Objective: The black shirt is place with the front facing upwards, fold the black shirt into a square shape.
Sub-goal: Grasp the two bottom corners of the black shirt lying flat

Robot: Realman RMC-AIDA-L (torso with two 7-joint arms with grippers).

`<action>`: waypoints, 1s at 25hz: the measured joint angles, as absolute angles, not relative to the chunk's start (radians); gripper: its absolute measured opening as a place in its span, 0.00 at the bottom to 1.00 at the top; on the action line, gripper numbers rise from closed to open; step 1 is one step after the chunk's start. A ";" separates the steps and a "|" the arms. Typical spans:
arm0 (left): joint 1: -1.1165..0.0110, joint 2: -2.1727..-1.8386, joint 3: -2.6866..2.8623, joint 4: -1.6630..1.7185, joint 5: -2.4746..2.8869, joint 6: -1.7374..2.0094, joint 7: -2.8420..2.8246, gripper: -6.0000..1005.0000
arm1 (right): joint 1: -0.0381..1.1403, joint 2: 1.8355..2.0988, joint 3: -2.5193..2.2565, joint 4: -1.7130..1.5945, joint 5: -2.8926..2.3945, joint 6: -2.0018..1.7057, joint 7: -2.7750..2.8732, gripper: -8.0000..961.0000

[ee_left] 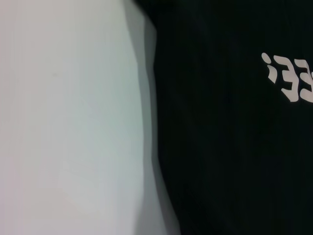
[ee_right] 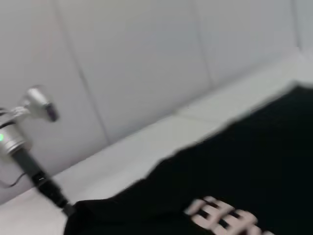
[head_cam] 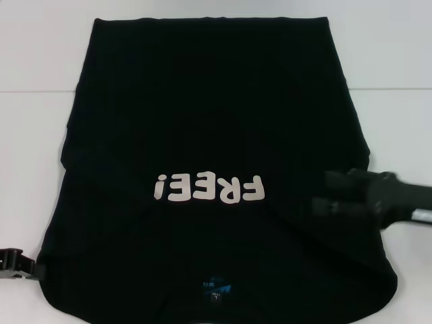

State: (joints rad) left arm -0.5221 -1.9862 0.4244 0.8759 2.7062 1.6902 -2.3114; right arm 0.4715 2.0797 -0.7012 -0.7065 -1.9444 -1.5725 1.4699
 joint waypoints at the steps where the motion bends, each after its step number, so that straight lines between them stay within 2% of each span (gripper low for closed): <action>1: -0.522 -1.986 0.425 0.876 2.705 1.691 -2.309 0.01 | 0.469 2.073 -0.703 -0.752 -1.965 -1.573 1.565 0.89; 9: -0.525 -1.983 0.421 0.884 2.703 1.705 -2.297 0.01 | 0.520 1.983 -0.705 -0.974 -2.280 -1.708 2.225 0.89; 12: -0.525 -1.983 0.420 0.885 2.703 1.706 -2.290 0.01 | 0.551 1.964 -0.698 -0.989 -2.402 -1.764 2.364 0.89; 25: -0.522 -1.983 0.420 0.885 2.703 1.698 -2.275 0.01 | 0.588 1.964 -0.710 -0.914 -2.567 -1.789 2.443 0.89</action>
